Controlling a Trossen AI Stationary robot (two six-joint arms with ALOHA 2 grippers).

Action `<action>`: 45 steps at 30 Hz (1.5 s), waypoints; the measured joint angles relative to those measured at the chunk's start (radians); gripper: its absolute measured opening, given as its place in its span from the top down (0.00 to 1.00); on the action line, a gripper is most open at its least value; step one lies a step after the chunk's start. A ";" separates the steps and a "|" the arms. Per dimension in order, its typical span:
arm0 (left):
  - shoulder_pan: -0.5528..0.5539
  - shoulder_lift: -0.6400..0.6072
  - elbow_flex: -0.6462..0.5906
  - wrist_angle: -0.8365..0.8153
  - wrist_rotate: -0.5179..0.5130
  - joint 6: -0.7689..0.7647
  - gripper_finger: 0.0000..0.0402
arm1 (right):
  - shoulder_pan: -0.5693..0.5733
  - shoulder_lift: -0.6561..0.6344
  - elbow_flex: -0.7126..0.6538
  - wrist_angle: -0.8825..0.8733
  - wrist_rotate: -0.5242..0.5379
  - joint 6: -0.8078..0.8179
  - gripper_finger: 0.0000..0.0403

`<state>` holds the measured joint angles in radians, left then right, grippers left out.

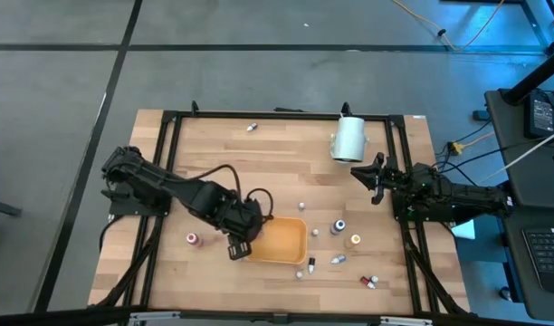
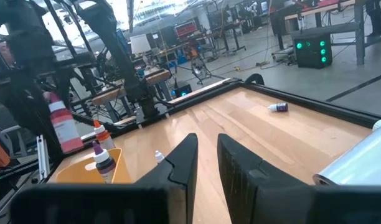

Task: Pick & Place food coloring
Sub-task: Put the large pink food coloring bottle in the yellow bin

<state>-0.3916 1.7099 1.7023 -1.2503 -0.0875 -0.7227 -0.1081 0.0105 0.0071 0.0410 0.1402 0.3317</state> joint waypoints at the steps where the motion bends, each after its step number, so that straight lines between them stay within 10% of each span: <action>1: 0.000 0.015 0.012 -0.001 0.000 0.017 0.71 | 0.000 0.000 0.000 0.000 0.000 0.000 0.84; 18: 0.004 0.298 0.175 -0.146 -0.026 0.119 0.70 | 0.000 0.000 0.000 -0.001 -0.003 0.001 0.84; 45: 0.034 0.321 0.175 -0.114 0.003 0.032 0.69 | 0.000 0.000 0.000 -0.001 -0.003 0.000 0.84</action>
<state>-0.3580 2.0312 1.8771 -1.3640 -0.0849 -0.6904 -0.1079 0.0108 0.0072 0.0401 0.1375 0.3321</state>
